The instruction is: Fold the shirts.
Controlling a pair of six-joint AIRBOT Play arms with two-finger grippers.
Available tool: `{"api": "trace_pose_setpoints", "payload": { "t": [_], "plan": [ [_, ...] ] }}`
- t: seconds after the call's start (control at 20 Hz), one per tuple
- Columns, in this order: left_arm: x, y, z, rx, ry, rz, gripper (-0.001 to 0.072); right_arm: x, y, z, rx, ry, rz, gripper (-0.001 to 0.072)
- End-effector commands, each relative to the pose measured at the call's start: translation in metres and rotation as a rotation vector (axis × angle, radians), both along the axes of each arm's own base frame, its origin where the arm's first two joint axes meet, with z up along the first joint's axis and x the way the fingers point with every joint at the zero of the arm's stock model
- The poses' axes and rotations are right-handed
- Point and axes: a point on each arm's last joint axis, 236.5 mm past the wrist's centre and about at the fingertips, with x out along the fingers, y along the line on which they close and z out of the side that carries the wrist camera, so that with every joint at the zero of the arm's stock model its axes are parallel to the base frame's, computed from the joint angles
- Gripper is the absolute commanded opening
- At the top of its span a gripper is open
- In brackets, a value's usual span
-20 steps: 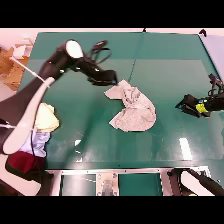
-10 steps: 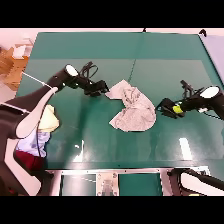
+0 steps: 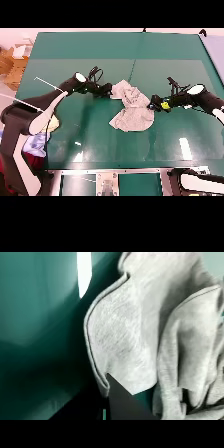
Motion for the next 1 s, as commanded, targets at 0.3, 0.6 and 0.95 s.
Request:
{"api": "trace_pose_setpoints", "payload": {
  "t": [0.3,0.6,0.95],
  "plan": [
    [0.057,0.042,0.246,-0.054,-0.488,-0.027,0.002,0.063,-0.053,0.152,0.005,-0.274,0.075,0.0012],
    [-0.039,0.11,0.489,0.088,-1.038,0.04,0.002,0.059,-0.042,0.364,-0.067,-0.738,0.154,0.0012],
    [-0.194,0.223,0.626,0.346,-1.4,0.305,0.0021,-0.04,-0.035,0.541,-0.261,-1.262,0.034,0.0012]
  ]
}}
